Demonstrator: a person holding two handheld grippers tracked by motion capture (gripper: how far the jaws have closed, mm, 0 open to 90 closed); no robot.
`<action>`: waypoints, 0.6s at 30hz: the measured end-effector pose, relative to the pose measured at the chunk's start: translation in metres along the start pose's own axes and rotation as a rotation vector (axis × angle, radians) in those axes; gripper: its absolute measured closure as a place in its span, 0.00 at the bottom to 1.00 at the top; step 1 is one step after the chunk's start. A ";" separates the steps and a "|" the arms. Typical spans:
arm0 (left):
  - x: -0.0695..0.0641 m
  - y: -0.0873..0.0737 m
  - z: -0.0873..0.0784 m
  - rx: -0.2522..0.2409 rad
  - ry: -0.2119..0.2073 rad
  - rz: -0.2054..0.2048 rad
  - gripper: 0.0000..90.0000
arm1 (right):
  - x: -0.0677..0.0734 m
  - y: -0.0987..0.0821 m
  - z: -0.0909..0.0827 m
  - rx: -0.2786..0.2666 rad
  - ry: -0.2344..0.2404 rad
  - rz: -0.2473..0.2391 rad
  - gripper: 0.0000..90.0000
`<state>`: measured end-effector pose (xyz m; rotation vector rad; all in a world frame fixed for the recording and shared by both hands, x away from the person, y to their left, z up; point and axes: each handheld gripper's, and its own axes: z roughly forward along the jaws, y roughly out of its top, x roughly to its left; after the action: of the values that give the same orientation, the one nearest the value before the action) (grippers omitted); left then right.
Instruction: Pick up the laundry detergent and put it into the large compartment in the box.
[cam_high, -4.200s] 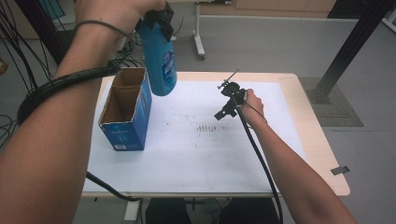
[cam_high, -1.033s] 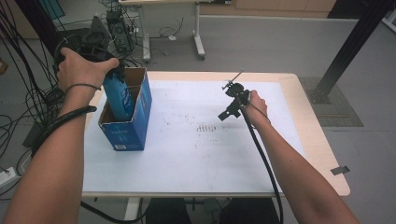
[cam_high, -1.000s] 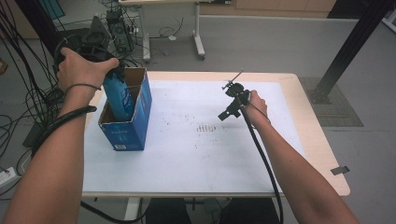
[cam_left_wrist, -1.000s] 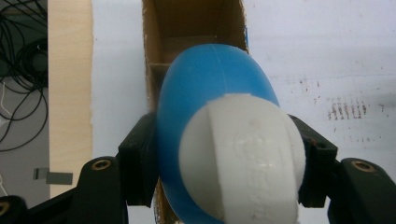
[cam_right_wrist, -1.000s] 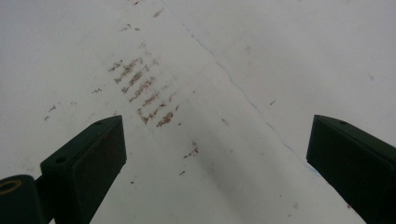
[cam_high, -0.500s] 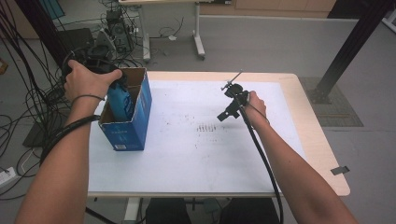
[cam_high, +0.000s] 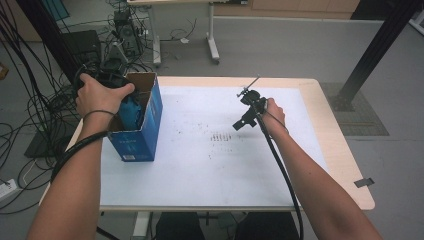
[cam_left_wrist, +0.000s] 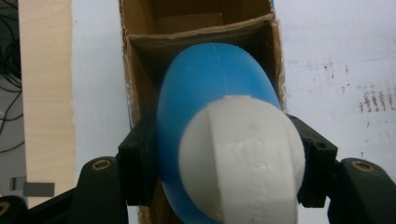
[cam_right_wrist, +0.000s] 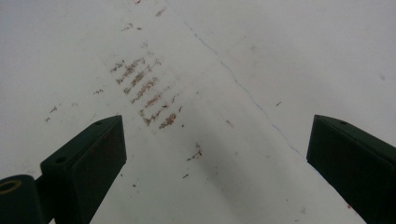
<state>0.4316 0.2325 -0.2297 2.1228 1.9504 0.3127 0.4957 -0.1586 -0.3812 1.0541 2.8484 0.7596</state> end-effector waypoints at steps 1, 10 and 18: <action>0.001 -0.002 0.003 -0.004 -0.001 -0.004 0.42 | 0.000 0.000 0.000 0.001 0.000 -0.002 0.05; 0.001 -0.007 0.015 -0.002 0.015 0.001 0.42 | 0.000 -0.001 0.002 0.000 0.002 0.000 0.05; 0.000 -0.010 0.022 -0.005 0.012 0.000 0.42 | 0.001 0.000 0.003 0.000 0.002 -0.005 0.05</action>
<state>0.4293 0.2330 -0.2537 2.1226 1.9539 0.3306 0.4956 -0.1570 -0.3835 1.0456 2.8515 0.7613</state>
